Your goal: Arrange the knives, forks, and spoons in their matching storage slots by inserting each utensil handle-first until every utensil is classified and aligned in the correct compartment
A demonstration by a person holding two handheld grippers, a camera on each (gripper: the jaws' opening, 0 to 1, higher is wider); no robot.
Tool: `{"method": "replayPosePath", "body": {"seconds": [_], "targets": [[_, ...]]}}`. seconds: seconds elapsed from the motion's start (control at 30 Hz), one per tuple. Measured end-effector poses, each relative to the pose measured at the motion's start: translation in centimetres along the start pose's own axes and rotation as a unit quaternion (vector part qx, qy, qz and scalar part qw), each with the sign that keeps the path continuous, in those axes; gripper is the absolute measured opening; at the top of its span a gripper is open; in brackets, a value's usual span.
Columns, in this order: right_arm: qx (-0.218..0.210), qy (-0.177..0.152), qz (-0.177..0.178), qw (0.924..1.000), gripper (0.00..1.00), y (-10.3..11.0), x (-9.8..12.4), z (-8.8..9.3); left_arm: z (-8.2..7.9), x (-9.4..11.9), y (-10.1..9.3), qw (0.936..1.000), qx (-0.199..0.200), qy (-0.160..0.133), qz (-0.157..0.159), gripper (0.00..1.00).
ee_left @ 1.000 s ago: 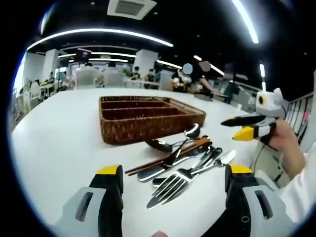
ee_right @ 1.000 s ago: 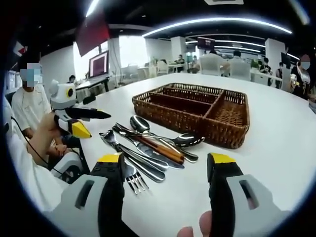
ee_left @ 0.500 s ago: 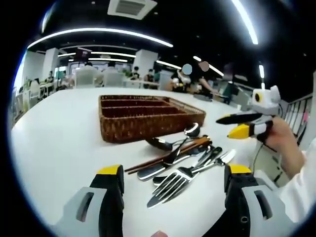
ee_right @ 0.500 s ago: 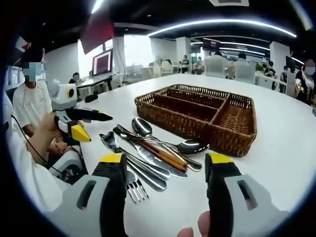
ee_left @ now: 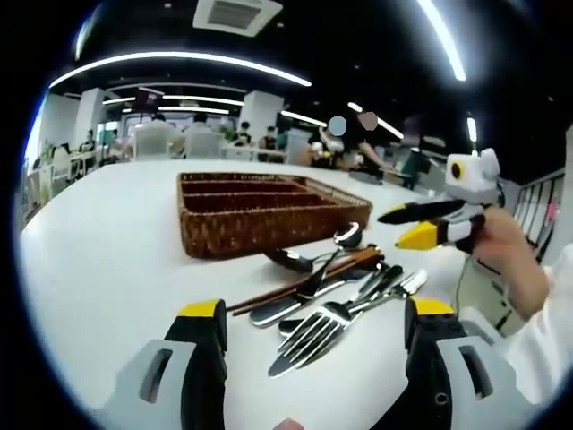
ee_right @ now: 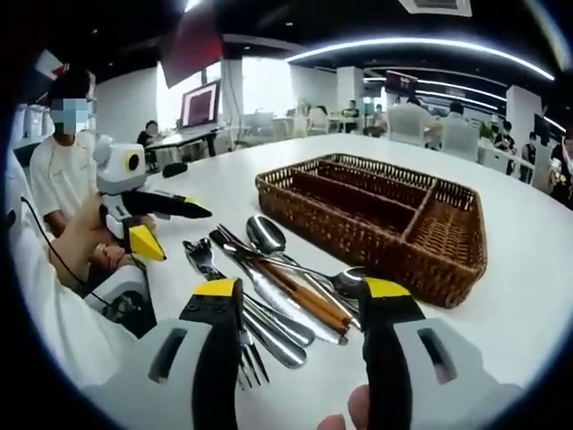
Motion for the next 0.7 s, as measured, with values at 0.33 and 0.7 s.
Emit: {"method": "replayPosePath", "body": {"seconds": [0.33,0.7], "targets": [[0.031,0.004,-0.019,0.9993,0.43,0.0,-1.4,-1.4,0.0,0.1,0.3,1.0,0.002,0.0,0.0,0.82],[0.071,0.017,-0.034,0.9967,0.34,-0.4,-3.3,-2.9,-0.1,0.1,0.6,1.0,0.004,-0.001,0.0,0.82]]}}
Point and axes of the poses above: the point that each gripper's makers call its tool centre point, and the gripper's own axes: x roughly backward along the fingers, y roughly to its left, z roughly out of its underside, the point moved 10 cm from there along x, roughly backward along the fingers, and after that the axes turned 11 degrees about y, right-handed, at the moved point
